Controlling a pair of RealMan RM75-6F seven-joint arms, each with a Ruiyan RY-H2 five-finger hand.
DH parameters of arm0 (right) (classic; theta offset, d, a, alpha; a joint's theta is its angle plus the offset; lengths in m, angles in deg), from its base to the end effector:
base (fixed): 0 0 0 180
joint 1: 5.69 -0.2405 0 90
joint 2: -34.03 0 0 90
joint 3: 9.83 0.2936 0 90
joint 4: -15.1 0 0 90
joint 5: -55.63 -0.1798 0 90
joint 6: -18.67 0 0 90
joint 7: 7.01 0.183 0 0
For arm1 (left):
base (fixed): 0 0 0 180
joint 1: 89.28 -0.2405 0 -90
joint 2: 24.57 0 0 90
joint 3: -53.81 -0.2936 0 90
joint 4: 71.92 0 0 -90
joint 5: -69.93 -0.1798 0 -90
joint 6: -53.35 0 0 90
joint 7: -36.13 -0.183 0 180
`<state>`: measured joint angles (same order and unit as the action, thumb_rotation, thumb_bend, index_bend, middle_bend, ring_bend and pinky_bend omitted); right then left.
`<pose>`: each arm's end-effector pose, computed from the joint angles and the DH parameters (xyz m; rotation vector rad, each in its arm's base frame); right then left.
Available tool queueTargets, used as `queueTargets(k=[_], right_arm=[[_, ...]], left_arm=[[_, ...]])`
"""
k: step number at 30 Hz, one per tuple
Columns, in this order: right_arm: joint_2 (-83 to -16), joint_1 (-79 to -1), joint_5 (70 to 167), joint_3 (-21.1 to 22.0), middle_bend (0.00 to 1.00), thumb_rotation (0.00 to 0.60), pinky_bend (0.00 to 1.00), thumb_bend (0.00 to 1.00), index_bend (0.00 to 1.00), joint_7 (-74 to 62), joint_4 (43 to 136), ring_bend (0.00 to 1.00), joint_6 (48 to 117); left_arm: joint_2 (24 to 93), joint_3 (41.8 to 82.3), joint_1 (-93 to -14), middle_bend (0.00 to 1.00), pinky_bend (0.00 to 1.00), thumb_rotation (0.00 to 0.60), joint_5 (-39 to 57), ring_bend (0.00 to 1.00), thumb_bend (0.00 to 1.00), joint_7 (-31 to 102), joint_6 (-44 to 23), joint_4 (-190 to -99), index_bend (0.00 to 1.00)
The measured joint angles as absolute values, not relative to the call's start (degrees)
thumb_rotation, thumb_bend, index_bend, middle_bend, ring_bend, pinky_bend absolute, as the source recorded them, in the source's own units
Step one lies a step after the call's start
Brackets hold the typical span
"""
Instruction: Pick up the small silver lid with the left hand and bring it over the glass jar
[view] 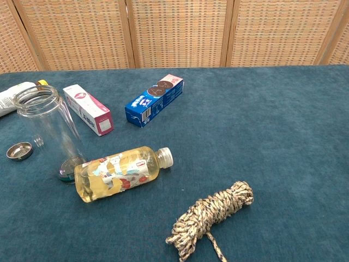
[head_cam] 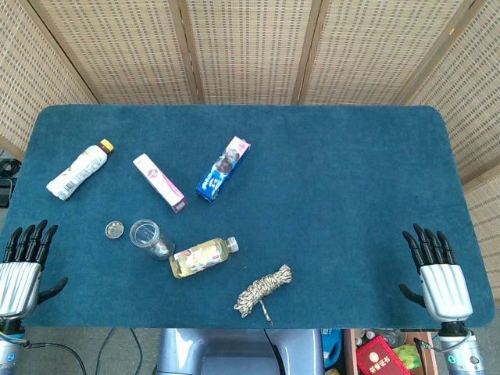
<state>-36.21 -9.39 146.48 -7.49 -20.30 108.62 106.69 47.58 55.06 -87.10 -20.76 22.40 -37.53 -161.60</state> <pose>-0.3102 -0.2108 0.1675 1.4510 -0.7664 0.8849 -0.3240 0.1993 0.1655 -1.4237 -0.7345 -0.8463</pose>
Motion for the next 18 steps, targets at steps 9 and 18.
queueTargets(k=[9, 18], right_arm=[[-35.94, -9.20, 147.50, -8.01, 0.00, 0.600, 0.00, 0.00, 0.03, -20.53, 109.07, 0.00, 107.02], [-35.86, -9.14, 147.63, -8.07, 0.00, 0.600, 0.00, 0.00, 0.03, -20.80, 109.45, 0.00, 107.02]], left_arm=[[47.53, 54.80, -87.42, 0.00, 0.00, 0.600, -21.45, 0.00, 0.19, 22.62, -38.33, -161.71, 0.00], [47.17, 54.66, -87.10, 0.00, 0.00, 0.600, -21.85, 0.00, 0.19, 22.72, -37.79, -162.20, 0.00]])
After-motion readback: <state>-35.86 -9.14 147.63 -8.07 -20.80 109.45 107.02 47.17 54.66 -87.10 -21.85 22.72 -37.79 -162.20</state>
